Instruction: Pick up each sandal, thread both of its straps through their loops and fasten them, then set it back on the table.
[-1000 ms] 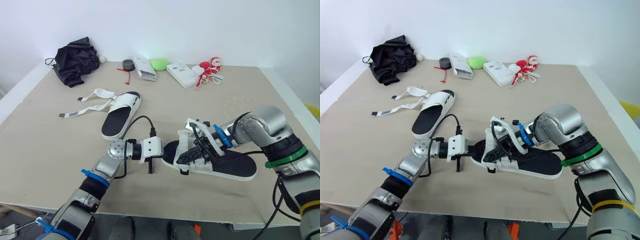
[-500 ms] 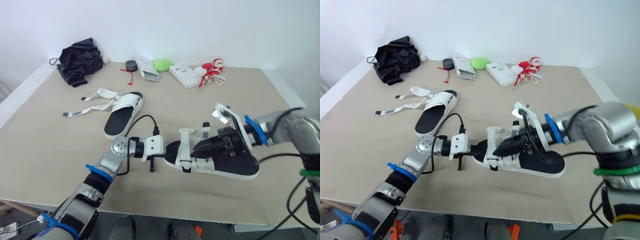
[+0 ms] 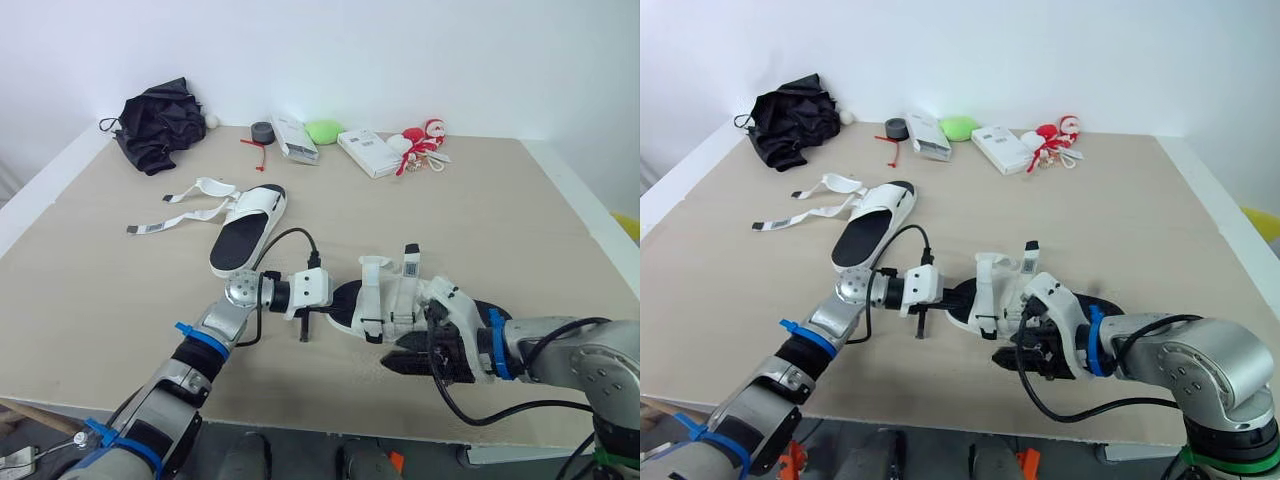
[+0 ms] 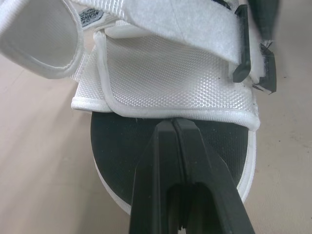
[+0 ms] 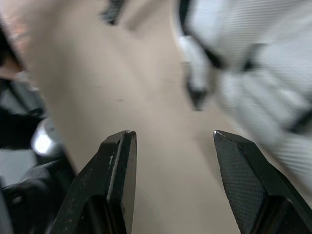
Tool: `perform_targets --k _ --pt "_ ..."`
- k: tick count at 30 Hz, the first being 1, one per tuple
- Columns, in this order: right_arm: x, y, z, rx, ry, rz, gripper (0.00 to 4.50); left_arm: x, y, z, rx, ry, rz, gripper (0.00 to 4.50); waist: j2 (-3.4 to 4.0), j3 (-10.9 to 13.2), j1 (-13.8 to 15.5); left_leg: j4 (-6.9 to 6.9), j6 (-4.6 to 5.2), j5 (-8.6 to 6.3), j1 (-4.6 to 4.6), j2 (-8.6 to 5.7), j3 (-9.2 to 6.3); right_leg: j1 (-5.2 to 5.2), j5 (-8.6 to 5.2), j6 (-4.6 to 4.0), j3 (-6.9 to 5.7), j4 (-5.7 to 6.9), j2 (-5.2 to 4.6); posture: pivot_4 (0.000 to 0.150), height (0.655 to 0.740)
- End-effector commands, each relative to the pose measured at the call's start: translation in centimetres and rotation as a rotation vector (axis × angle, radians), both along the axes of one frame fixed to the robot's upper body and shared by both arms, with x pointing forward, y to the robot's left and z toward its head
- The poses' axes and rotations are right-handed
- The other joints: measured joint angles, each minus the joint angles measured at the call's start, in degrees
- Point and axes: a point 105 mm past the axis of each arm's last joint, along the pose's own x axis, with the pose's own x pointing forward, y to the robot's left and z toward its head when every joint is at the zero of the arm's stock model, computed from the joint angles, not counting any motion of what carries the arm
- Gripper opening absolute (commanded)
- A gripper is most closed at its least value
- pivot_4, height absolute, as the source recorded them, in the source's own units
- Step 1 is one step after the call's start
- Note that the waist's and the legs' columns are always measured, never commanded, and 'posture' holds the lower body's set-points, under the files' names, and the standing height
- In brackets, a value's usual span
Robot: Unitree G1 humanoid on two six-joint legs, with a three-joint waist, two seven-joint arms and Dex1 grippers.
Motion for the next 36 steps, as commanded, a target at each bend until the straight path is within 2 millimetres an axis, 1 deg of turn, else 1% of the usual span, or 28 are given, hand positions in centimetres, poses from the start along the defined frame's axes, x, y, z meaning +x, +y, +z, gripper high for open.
perform_targets --k 1,7,11,21,23,24,25,26,27,29,33,36 --pt "0.5 0.4 0.0 -0.008 -0.061 -0.037 2.74 -0.8 0.2 -2.7 0.103 0.061 -0.028 0.00 0.02 0.00 -0.01 0.00 0.00 0.00 0.00 0.00 -0.01 0.00 0.00 -0.01 0.00 0.00 0.00 0.150 0.7380" --pt "1.2 1.1 0.3 0.019 -0.078 -0.052 2.74 -0.7 0.2 -2.4 0.099 0.053 -0.030 0.00 0.01 0.02 -0.05 0.00 0.00 0.00 0.00 0.02 0.01 -0.01 -0.01 -0.04 0.01 0.00 0.00 0.150 0.7380" --pt "2.0 1.9 0.7 0.053 -0.091 -0.053 2.74 -0.7 0.2 -2.4 0.093 0.053 -0.025 0.00 0.00 0.02 -0.12 0.00 0.00 0.00 0.00 0.02 0.01 -0.01 -0.02 -0.05 0.01 0.00 0.00 0.150 0.7380" --pt "2.2 2.4 1.1 0.098 -0.093 -0.050 2.74 -0.9 0.2 -2.6 0.093 0.060 -0.022 0.00 -0.01 0.05 -0.25 -0.03 0.00 0.00 0.01 0.09 0.01 -0.06 -0.03 -0.20 0.01 0.00 0.07 0.150 0.7380" --pt "2.1 2.7 1.2 0.112 -0.091 -0.039 2.24 -0.9 0.2 -2.6 0.094 0.061 -0.023 0.00 -0.02 0.06 -0.26 -0.03 0.00 0.00 0.01 0.10 0.02 -0.08 -0.07 -0.30 0.01 0.00 0.07 0.150 0.7380" --pt "2.0 2.7 1.2 0.116 -0.090 -0.036 2.21 -0.9 0.2 -2.6 0.095 0.061 -0.023 0.00 0.00 0.06 -0.25 -0.03 0.00 0.00 0.01 0.10 0.02 -0.08 -0.08 -0.31 0.01 0.00 0.07 0.150 0.7380" --pt "1.9 2.9 1.2 0.127 -0.087 -0.031 1.48 -0.9 0.2 -2.6 0.095 0.061 -0.022 0.00 0.00 0.06 -0.23 -0.03 0.00 0.00 0.01 0.10 0.03 -0.09 -0.08 -0.31 0.01 0.00 0.06 0.150 0.7380" --pt "1.8 2.9 1.2 0.130 -0.086 -0.027 1.19 -0.9 0.2 -2.6 0.096 0.060 -0.022 0.00 -0.02 0.07 -0.18 -0.05 0.00 0.00 0.00 0.10 0.02 -0.09 -0.08 -0.27 0.01 0.00 0.06 0.150 0.7380" --pt "1.7 3.0 1.2 0.132 -0.087 -0.021 0.70 -0.8 0.2 -2.6 0.096 0.060 -0.022 0.00 -0.02 0.07 -0.18 -0.06 0.00 0.00 -0.04 0.08 -0.03 -0.09 -0.10 -0.20 -0.02 -0.01 0.06 0.150 0.7380" --pt "1.5 3.0 1.3 0.132 -0.087 -0.009 0.05 -0.8 0.2 -2.6 0.095 0.060 -0.021 0.00 -0.01 0.07 -0.19 -0.10 -0.01 0.00 -0.07 0.06 -0.01 -0.13 -0.09 -0.10 -0.01 -0.02 0.03 0.150 0.7380" --pt "1.0 3.2 1.3 0.138 -0.076 0.018 0.05 -0.9 0.1 -2.6 0.093 0.062 -0.022 0.00 -0.02 0.08 -0.18 -0.19 -0.01 -0.01 -0.12 0.04 -0.05 -0.20 -0.11 -0.07 -0.04 -0.02 0.03 0.150 0.7380" --pt "-0.1 3.4 1.6 0.188 -0.040 0.083 0.05 -0.9 0.0 -2.7 0.091 0.066 -0.023 0.00 -0.02 0.08 -0.16 -0.19 -0.01 -0.01 -0.14 0.04 -0.05 -0.20 -0.13 -0.08 -0.05 -0.04 0.01 0.150 0.7380"
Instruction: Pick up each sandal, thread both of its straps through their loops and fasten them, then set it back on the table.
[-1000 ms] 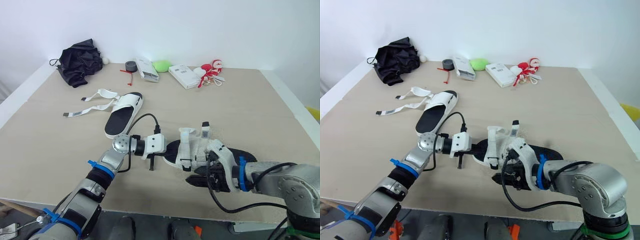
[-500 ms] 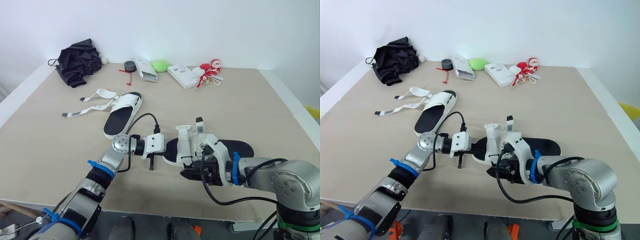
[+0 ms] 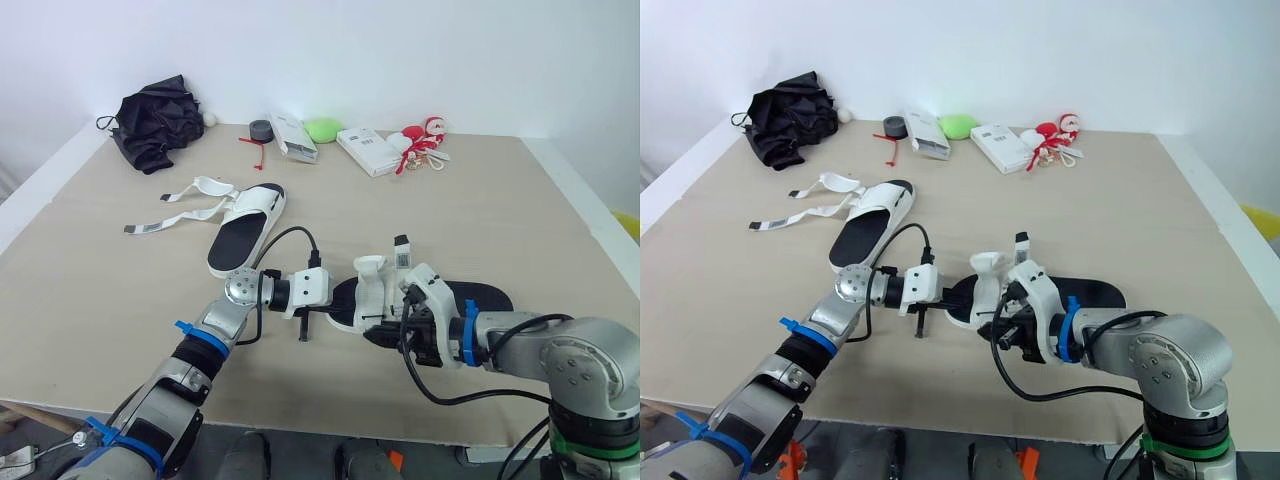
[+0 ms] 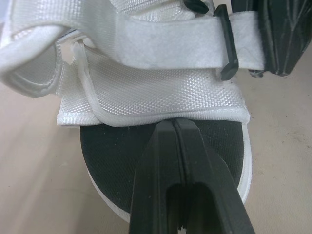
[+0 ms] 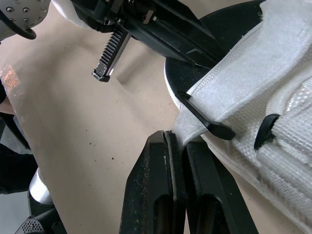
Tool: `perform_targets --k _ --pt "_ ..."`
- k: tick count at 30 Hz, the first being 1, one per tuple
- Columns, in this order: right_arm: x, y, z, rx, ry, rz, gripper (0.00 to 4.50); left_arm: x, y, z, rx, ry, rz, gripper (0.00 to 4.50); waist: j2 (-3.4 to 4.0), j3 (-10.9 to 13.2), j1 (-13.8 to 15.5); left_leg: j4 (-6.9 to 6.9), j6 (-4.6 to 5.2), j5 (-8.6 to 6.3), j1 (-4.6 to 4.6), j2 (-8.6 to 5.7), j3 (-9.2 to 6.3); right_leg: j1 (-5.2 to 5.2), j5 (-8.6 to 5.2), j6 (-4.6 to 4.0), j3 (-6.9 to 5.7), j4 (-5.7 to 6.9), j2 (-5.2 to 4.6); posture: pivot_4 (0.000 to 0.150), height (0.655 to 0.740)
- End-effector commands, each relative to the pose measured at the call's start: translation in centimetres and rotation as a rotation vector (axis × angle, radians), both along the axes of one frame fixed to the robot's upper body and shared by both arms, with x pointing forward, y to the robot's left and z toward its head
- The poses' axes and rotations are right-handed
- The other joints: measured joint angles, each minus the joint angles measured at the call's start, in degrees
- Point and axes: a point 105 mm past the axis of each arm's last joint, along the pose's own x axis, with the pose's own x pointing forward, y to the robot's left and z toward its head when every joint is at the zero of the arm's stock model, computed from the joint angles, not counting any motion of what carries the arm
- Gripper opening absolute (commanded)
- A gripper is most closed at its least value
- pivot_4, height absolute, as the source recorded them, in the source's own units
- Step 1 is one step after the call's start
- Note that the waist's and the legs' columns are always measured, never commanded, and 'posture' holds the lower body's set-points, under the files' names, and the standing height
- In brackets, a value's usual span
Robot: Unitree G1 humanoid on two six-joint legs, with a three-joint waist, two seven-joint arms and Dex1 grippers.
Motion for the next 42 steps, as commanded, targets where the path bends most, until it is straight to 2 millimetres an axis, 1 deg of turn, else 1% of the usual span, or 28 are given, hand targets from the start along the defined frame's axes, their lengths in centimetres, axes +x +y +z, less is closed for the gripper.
perform_targets --k 1,3,5,7,9,10,12,13,15,16,17,18,19,20,22,24,26,28,29,30,31,32,33,34,36,39,41,42 --pt "-1.7 1.0 1.4 0.069 -0.018 0.129 0.05 -0.9 0.0 -3.0 0.096 0.075 -0.010 0.00 0.00 0.00 0.01 0.00 0.00 0.00 0.00 0.00 0.00 0.00 0.00 0.00 0.00 0.00 -0.01 0.150 0.7380" --pt "-2.5 1.3 1.7 0.091 -0.006 0.183 0.05 -0.9 -0.1 -3.0 0.094 0.075 -0.010 0.00 0.01 0.01 0.01 0.00 0.00 0.00 -0.03 0.00 0.01 -0.01 -0.01 0.01 0.00 -0.02 -0.02 0.150 0.7380" --pt "-3.3 1.9 2.6 0.152 -0.017 0.250 0.05 -0.9 -0.1 -3.0 0.094 0.076 -0.011 0.00 0.00 0.02 0.00 0.00 0.00 0.00 -0.04 0.00 0.02 -0.03 -0.01 0.02 0.01 -0.03 -0.02 0.150 0.7380" --pt "-3.5 2.4 4.0 0.232 -0.042 0.303 0.05 -0.9 -0.1 -3.0 0.095 0.077 -0.012 0.00 0.00 0.02 0.02 0.00 0.00 0.00 -0.07 -0.01 0.00 -0.05 -0.01 0.03 -0.01 -0.03 -0.02 0.150 0.7380" --pt "-3.4 2.9 5.8 0.311 -0.087 0.352 0.05 -0.9 -0.1 -3.0 0.096 0.076 -0.013 0.00 -0.02 0.03 0.02 -0.01 0.00 0.00 -0.08 0.00 -0.03 -0.06 -0.01 0.02 -0.04 -0.03 0.00 0.150 0.7380" --pt "-3.1 3.0 6.8 0.351 -0.120 0.362 0.05 -0.9 -0.2 -3.0 0.096 0.076 -0.014 0.00 -0.02 0.03 0.02 -0.01 0.00 0.00 -0.07 0.00 -0.03 -0.05 -0.01 0.02 -0.04 -0.03 0.00 0.150 0.7380" --pt "-2.3 3.1 8.3 0.404 -0.164 0.359 0.05 -0.9 -0.2 -3.0 0.097 0.075 -0.014 0.00 -0.04 0.05 0.00 0.00 0.00 0.00 -0.07 0.00 -0.01 -0.06 0.00 0.01 -0.02 -0.04 -0.01 0.150 0.7380" --pt "-1.4 3.0 9.0 0.419 -0.195 0.326 0.05 -0.9 -0.1 -3.0 0.098 0.074 -0.015 0.00 -0.02 0.10 0.00 0.00 0.00 0.00 -0.07 0.00 0.01 -0.07 0.00 0.01 -0.01 -0.04 -0.02 0.150 0.7380" --pt "0.0 2.8 9.6 0.429 -0.219 0.257 0.05 -0.8 -0.1 -3.0 0.099 0.073 -0.015 0.00 -0.03 0.12 0.02 -0.01 0.00 0.00 -0.19 0.00 0.02 -0.22 0.02 0.01 0.00 -0.04 0.00 0.150 0.7380" --pt "1.4 2.4 9.4 0.418 -0.217 0.181 0.05 -0.8 -0.1 -3.0 0.099 0.073 -0.015 0.00 -0.03 0.13 0.02 -0.01 0.01 0.00 -0.26 0.00 -0.01 -0.27 0.04 0.03 -0.02 -0.04 0.00 0.150 0.7380" --pt "3.4 1.7 8.5 0.378 -0.194 0.064 0.05 -0.8 -0.1 -3.1 0.100 0.073 -0.015 0.00 -0.03 0.13 0.02 -0.02 0.01 0.00 -0.30 0.00 -0.01 -0.32 0.04 0.03 -0.02 -0.04 0.00 0.150 0.7380" --pt "4.9 1.0 7.5 0.346 -0.154 -0.030 0.05 -0.9 -0.1 -3.1 0.100 0.073 -0.016 0.00 -0.04 0.14 -0.06 -0.02 0.01 0.00 -0.35 -0.01 -0.03 -0.34 0.04 0.03 -0.04 -0.04 0.00 0.150 0.7380" --pt "5.7 0.4 6.4 0.314 -0.113 -0.092 0.05 -0.9 -0.1 -3.1 0.101 0.072 -0.016 0.00 -0.04 0.14 -0.08 -0.02 0.01 0.00 -0.36 -0.01 0.02 -0.39 0.07 0.03 0.00 -0.03 0.02 0.150 0.7380" --pt "6.4 -0.1 5.4 0.277 -0.087 -0.147 0.05 -0.9 -0.1 -3.1 0.101 0.072 -0.017 0.00 -0.04 0.14 -0.05 -0.02 0.02 0.01 -0.35 -0.01 0.03 -0.40 0.11 0.06 0.02 -0.03 0.02 0.150 0.7380" --pt "6.9 -1.0 3.4 0.232 0.004 -0.213 0.05 -0.8 -0.1 -3.1 0.102 0.071 -0.016 0.00 -0.03 0.13 -0.06 -0.03 0.02 0.01 -0.35 0.01 0.02 -0.41 0.12 0.07 0.01 -0.03 0.05 0.150 0.7380" --pt "7.2 -1.8 2.0 0.186 0.046 -0.274 0.05 -0.8 0.0 -3.1 0.104 0.070 -0.015 0.00 -0.03 0.13 -0.06 -0.04 0.02 0.01 -0.35 0.01 0.03 -0.40 0.12 0.07 0.01 -0.03 0.05 0.150 0.7380" --pt "7.5 -2.4 1.2 0.161 0.069 -0.319 0.84 -0.8 0.0 -3.1 0.104 0.071 -0.015 0.00 -0.04 0.12 -0.07 -0.03 0.02 0.01 -0.33 0.01 0.03 -0.39 0.12 0.07 0.02 -0.03 0.06 0.150 0.7380" --pt "7.6 -2.6 1.1 0.160 0.073 -0.332 1.57 -0.8 0.0 -3.1 0.105 0.071 -0.015 0.00 -0.05 0.12 -0.07 -0.03 0.02 0.01 -0.26 0.01 0.02 -0.32 0.12 0.07 0.01 -0.03 0.06 0.150 0.7380" --pt "7.7 -2.6 1.1 0.160 0.070 -0.340 2.04 -0.8 0.0 -3.1 0.105 0.071 -0.015 0.00 -0.04 0.11 -0.07 -0.03 0.02 0.01 -0.23 0.02 0.03 -0.29 0.12 0.07 0.02 -0.03 0.06 0.150 0.7380" --pt "7.6 -2.5 1.2 0.159 0.069 -0.332 2.75 -0.8 0.0 -3.1 0.106 0.071 -0.015 0.00 -0.05 0.10 -0.07 -0.03 0.02 0.01 -0.21 0.02 0.03 -0.27 0.11 0.07 0.02 -0.03 0.07 0.150 0.7380" --pt "7.6 -2.5 1.2 0.150 0.069 -0.334 2.95 -0.8 0.0 -3.1 0.106 0.071 -0.015 0.00 -0.05 0.10 -0.08 -0.03 0.02 0.01 -0.18 0.03 0.01 -0.22 0.11 0.07 0.01 -0.03 0.08 0.150 0.7380" --pt "7.6 -2.5 1.1 0.128 0.073 -0.335 3.45 -0.8 0.0 -3.1 0.106 0.071 -0.015 0.00 -0.05 0.10 -0.07 -0.03 0.02 0.01 -0.17 0.04 0.01 -0.22 0.11 0.07 0.01 -0.03 0.08 0.150 0.7380" --pt "7.4 -2.3 1.1 0.114 0.080 -0.316 3.59 -0.8 0.1 -3.1 0.106 0.071 -0.015 0.00 -0.05 0.10 -0.08 -0.03 0.02 0.01 -0.16 0.04 0.01 -0.22 0.12 0.06 0.01 -0.03 0.08 0.150 0.7380" --pt "7.4 -2.2 1.0 0.101 0.086 -0.313 3.95 -0.8 0.1 -3.1 0.106 0.071 -0.015 0.00 -0.05 0.10 -0.08 -0.03 0.02 0.01 -0.15 0.04 0.02 -0.21 0.12 0.05 0.02 -0.03 0.08 0.150 0.7380" --pt "7.7 -2.5 1.0 0.066 0.078 -0.328 3.95 -0.8 0.1 -3.0 0.104 0.071 -0.012 0.00 -0.06 0.09 -0.08 -0.03 0.03 0.01 -0.15 0.04 0.02 -0.21 0.13 0.03 0.02 -0.03 0.08 0.150 0.7380" --pt "8.6 -3.5 1.1 0.023 0.048 -0.390 3.95 -0.8 0.1 -3.0 0.102 0.072 -0.009 0.00 -0.07 0.06 -0.08 -0.03 0.03 0.01 -0.14 0.06 0.03 -0.21 0.13 0.01 0.03 -0.03 0.08 0.150 0.7380" --pt "9.9 -4.0 2.6 0.086 -0.019 -0.446 3.95 -0.8 0.1 -3.0 0.101 0.074 -0.008 0.00 -0.07 0.06 -0.08 -0.03 0.03 0.02 -0.14 0.05 0.03 -0.21 0.13 0.01 0.03 -0.03 0.08 0.150 0.7380" --pt "10.5 -4.0 4.1 0.151 -0.068 -0.454 3.95 -0.8 0.1 -3.1 0.100 0.075 -0.007 0.00 -0.07 0.06 -0.08 -0.01 0.04 0.02 -0.14 0.04 0.05 -0.21 0.15 0.00 0.04 -0.03 0.07 0.150 0.7380"
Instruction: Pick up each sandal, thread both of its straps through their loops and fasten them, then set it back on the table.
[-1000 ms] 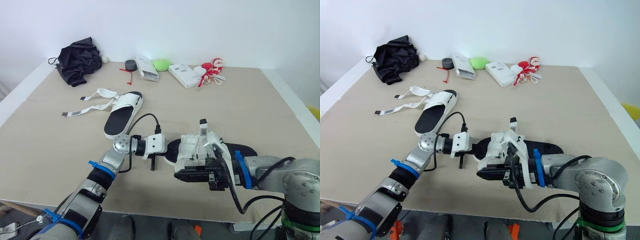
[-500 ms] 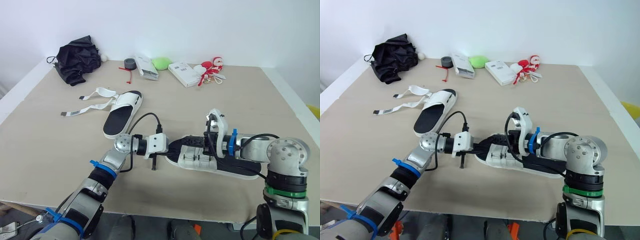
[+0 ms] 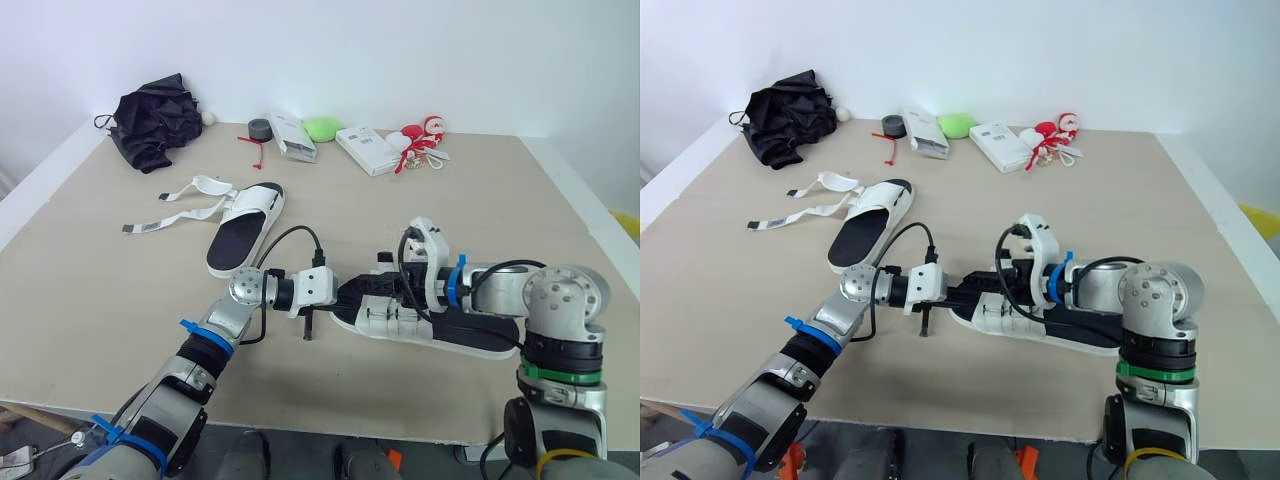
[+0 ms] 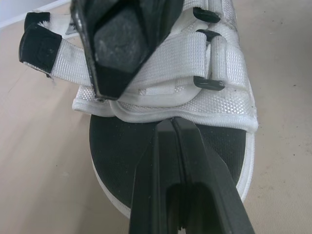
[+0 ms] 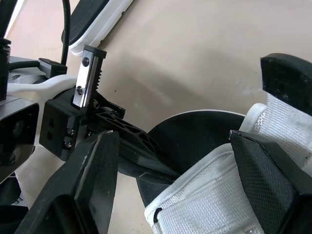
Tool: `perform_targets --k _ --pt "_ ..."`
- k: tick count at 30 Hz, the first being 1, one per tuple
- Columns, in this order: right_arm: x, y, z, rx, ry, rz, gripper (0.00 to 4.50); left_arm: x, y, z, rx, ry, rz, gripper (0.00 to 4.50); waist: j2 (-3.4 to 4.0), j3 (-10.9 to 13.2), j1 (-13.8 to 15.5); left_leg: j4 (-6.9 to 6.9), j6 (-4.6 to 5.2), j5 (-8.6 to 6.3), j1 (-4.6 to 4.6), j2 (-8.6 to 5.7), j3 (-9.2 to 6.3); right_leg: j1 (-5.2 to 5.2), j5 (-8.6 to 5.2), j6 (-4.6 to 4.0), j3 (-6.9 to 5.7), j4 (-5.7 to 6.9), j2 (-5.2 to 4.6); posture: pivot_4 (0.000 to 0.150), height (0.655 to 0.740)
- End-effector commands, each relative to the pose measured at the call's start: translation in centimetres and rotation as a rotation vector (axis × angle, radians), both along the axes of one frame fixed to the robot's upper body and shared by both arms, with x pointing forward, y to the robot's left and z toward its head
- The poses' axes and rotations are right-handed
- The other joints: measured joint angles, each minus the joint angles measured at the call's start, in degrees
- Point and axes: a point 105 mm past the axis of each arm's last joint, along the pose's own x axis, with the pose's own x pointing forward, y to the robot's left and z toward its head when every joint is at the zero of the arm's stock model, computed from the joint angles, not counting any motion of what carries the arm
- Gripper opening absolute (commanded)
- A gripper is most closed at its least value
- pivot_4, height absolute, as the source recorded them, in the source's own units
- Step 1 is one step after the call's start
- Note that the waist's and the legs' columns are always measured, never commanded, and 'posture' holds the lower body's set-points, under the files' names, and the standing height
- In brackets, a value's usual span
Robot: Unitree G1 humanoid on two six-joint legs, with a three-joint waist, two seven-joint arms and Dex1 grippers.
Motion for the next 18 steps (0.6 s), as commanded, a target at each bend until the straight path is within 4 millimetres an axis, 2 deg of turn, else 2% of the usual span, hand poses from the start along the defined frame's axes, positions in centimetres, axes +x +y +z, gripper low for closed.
perform_targets --k 1,3,5,7,9,11,12,14,18 --pt "2.6 -3.1 2.6 0.049 -0.111 -0.202 3.95 -1.0 0.6 -3.2 0.105 0.085 -0.009 0.00 0.00 0.00 0.01 0.00 0.00 0.00 0.00 0.00 0.01 0.00 0.00 0.00 0.00 0.00 0.00 0.150 0.7380" --pt "3.1 -3.3 3.9 0.097 -0.143 -0.214 3.95 -1.0 0.6 -3.2 0.104 0.086 -0.008 0.00 -0.01 0.01 0.02 0.01 0.01 0.01 -0.02 -0.02 0.01 -0.02 0.01 0.01 0.01 0.00 -0.02 0.150 0.7380" --pt "3.2 -3.4 3.9 0.100 -0.146 -0.224 3.95 -1.0 0.6 -3.2 0.102 0.087 -0.008 0.00 0.01 0.02 -0.01 -0.01 0.00 0.00 -0.05 -0.03 0.03 -0.05 -0.01 0.04 0.02 0.00 -0.02 0.150 0.7380" --pt "3.2 -3.9 2.7 0.017 -0.116 -0.238 3.95 -0.9 0.6 -3.2 0.102 0.085 -0.007 0.00 0.04 0.02 -0.01 -0.12 0.00 0.00 -0.04 -0.03 0.06 -0.09 -0.01 0.03 0.04 0.00 -0.01 0.150 0.7380" --pt "3.1 -4.0 2.4 0.009 -0.102 -0.240 3.95 -0.9 0.6 -3.1 0.100 0.082 -0.006 0.00 0.04 0.02 0.02 -0.21 0.01 0.00 -0.03 -0.03 0.05 -0.10 -0.02 0.01 0.04 0.00 -0.01 0.150 0.7380" --pt "3.2 -4.0 4.0 0.074 -0.153 -0.233 3.95 -0.8 0.7 -2.8 0.094 0.074 -0.005 0.00 0.04 0.03 0.02 -0.24 0.01 0.00 -0.02 -0.03 0.01 -0.09 -0.03 0.00 0.01 0.00 0.00 0.150 0.7380" --pt "2.9 -4.1 5.9 0.132 -0.221 -0.209 3.95 -0.6 0.4 -2.0 0.054 0.071 0.000 0.00 0.04 0.03 0.01 -0.25 0.01 0.00 -0.03 -0.04 0.04 -0.10 -0.03 0.00 0.03 0.00 -0.02 0.150 0.7380" --pt "2.2 -4.5 8.5 0.197 -0.319 -0.164 3.95 -0.4 -0.2 -0.3 -0.028 0.069 0.000 0.00 0.04 0.03 0.01 -0.24 0.01 0.00 -0.02 -0.04 0.05 -0.10 -0.02 0.00 0.04 0.00 -0.02 0.150 0.7380" --pt "-0.2 -6.0 10.6 0.216 -0.433 -0.099 3.95 -0.6 -1.1 4.2 -0.248 0.088 -0.021 0.00 0.28 0.20 0.08 -0.23 0.02 0.01 -0.19 -0.08 0.02 -0.24 -0.03 0.06 0.03 0.00 -0.04 0.150 0.7380"
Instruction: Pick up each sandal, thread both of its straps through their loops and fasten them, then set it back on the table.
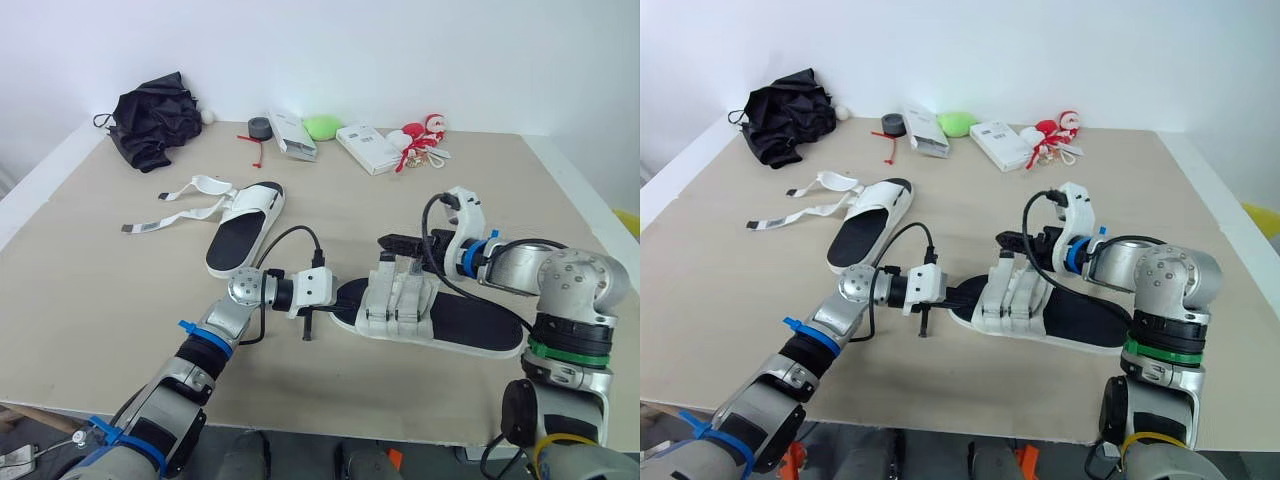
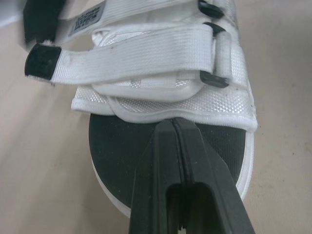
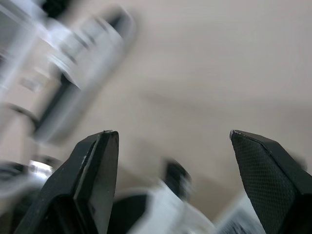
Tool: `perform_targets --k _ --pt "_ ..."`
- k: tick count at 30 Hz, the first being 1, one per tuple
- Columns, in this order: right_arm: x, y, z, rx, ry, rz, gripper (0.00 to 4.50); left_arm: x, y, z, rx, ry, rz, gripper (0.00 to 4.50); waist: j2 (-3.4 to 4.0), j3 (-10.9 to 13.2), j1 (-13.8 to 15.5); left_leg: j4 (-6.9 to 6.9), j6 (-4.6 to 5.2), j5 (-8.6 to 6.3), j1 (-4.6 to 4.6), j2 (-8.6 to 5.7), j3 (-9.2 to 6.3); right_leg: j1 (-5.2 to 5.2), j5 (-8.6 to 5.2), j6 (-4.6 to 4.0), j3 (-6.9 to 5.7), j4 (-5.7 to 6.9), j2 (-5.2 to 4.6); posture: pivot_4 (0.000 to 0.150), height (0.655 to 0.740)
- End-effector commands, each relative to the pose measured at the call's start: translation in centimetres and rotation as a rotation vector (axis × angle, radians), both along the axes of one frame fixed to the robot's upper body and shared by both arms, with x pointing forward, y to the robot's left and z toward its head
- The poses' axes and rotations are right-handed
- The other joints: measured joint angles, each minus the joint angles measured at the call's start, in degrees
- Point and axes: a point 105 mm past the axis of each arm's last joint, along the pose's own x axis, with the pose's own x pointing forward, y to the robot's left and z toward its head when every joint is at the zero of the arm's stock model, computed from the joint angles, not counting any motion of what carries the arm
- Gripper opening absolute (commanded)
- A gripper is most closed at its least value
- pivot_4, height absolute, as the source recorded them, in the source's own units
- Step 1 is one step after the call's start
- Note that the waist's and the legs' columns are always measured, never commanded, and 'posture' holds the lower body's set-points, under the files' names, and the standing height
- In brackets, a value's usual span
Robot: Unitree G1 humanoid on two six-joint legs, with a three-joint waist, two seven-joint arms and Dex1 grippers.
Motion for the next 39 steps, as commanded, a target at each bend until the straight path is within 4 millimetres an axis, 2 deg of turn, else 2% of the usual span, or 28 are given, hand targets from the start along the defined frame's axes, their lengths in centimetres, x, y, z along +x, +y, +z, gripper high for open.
perform_targets --k 1,4,7,10,13,17,19,21,27,35,37,39 --pt "-3.6 -1.8 4.6 0.001 -0.243 0.087 3.95 -0.5 -0.9 4.8 -0.241 0.046 -0.021 0.00 0.00 0.00 -0.01 0.00 0.00 0.00 -0.14 0.00 -0.01 -0.14 0.00 -0.01 -0.01 0.00 0.00 0.150 0.7380" --pt "-6.0 -2.8 3.9 -0.088 -0.276 0.122 3.95 -0.6 -0.5 7.1 -0.318 0.061 -0.022 0.00 -0.02 0.13 0.36 -0.06 0.01 -0.01 -0.42 -0.02 -0.05 -0.38 0.15 -0.28 -0.04 0.00 0.02 0.150 0.7380" --pt "-8.6 -3.7 2.4 -0.164 -0.275 0.177 3.95 -1.0 0.4 8.8 -0.356 0.086 -0.024 0.00 0.11 0.24 -0.16 -0.08 0.16 -0.15 -0.55 -0.14 -0.07 -0.48 -0.04 -0.21 -0.05 -0.01 -0.05 0.150 0.7380" --pt "-10.0 -5.0 0.9 -0.242 -0.243 0.181 3.95 -1.3 1.3 10.1 -0.379 0.099 -0.021 0.00 0.24 0.51 -0.41 -0.09 0.16 -0.15 -0.42 -0.11 -0.03 -0.44 -0.04 -0.24 0.00 0.03 0.00 0.150 0.7380" --pt "-11.4 -6.4 -1.4 -0.348 -0.179 0.180 3.95 -1.6 2.9 10.7 -0.357 0.103 -0.012 0.00 0.29 0.61 -0.40 -0.07 0.06 -0.08 -0.25 -0.04 -0.03 -0.36 -0.18 0.02 0.00 0.06 0.07 0.150 0.7380" --pt "-12.6 -6.6 -4.7 -0.442 -0.106 0.206 3.95 -1.9 5.9 9.7 -0.264 0.107 0.024 0.00 0.26 0.63 -0.74 -0.04 -0.01 -0.02 -0.09 0.10 -0.01 -0.25 -0.14 -0.05 0.03 0.09 0.21 0.150 0.7380" --pt "-12.6 -6.3 -6.7 -0.446 -0.070 0.204 3.95 -2.1 7.5 8.5 -0.180 0.083 0.051 0.00 0.10 0.82 -0.88 -0.03 -0.04 0.01 -0.06 0.10 0.01 -0.24 -0.12 -0.07 0.05 0.10 0.20 0.150 0.7380" --pt "-12.6 -5.6 -7.6 -0.406 -0.063 0.223 3.95 -2.3 8.3 8.0 -0.148 0.077 0.065 0.00 -0.02 0.91 -0.85 -0.07 -0.34 0.18 0.07 0.18 -0.03 -0.12 -0.02 -0.13 0.05 0.10 0.28 0.150 0.7380" --pt "-11.2 -4.2 -8.1 -0.361 -0.094 0.252 3.95 -3.4 9.5 6.9 -0.136 0.105 0.070 0.00 -0.02 1.05 -0.65 -0.05 -0.55 0.30 -0.04 0.09 0.09 -0.18 0.04 -0.06 0.12 0.08 0.10 0.150 0.7380" --pt "-9.6 -1.8 -9.2 -0.338 -0.103 0.322 3.95 -3.2 9.7 6.6 -0.175 0.105 0.107 0.00 -0.12 1.12 -0.36 -0.07 -0.56 0.30 -0.08 0.14 -0.01 -0.22 0.06 -0.06 0.05 0.09 0.17 0.150 0.7380" --pt "-9.1 -1.6 -9.6 -0.336 -0.099 0.320 3.55 -3.3 9.9 6.8 -0.199 0.110 0.123 0.00 -0.14 1.12 -0.31 -0.07 -0.56 0.30 -0.09 0.14 -0.01 -0.22 0.05 -0.04 0.05 0.09 0.17 0.150 0.7380" --pt "-9.0 -1.4 -9.9 -0.342 -0.097 0.328 2.93 -3.3 10.0 7.0 -0.216 0.117 0.134 0.00 -0.15 1.12 -0.41 -0.06 -0.56 0.30 -0.07 0.16 0.00 -0.22 0.07 -0.06 0.06 0.09 0.18 0.150 0.7380"
